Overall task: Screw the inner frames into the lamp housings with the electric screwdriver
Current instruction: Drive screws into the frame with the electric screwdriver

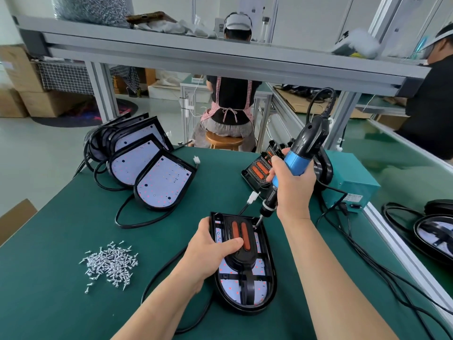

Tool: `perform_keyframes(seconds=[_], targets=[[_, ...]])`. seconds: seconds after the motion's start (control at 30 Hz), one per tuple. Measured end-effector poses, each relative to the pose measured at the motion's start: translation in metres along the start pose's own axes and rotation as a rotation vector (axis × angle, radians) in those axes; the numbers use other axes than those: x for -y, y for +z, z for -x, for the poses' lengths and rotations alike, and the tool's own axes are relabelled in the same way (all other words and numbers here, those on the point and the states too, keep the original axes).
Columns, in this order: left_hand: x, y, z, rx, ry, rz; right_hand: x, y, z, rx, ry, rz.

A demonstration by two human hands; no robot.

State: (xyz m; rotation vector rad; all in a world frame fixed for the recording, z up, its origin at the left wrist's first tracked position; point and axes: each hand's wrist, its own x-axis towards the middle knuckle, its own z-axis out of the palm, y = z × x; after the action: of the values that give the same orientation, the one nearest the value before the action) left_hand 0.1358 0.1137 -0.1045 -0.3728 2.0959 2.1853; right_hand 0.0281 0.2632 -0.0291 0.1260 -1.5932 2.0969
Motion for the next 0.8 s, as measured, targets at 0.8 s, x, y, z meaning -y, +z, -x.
perform_keyframes(seconds=[0.8], targets=[[-0.001,-0.002,-0.002,0.042,-0.011,-0.018,0.0,-0.004,0.004,0.34,0.017,0.014]])
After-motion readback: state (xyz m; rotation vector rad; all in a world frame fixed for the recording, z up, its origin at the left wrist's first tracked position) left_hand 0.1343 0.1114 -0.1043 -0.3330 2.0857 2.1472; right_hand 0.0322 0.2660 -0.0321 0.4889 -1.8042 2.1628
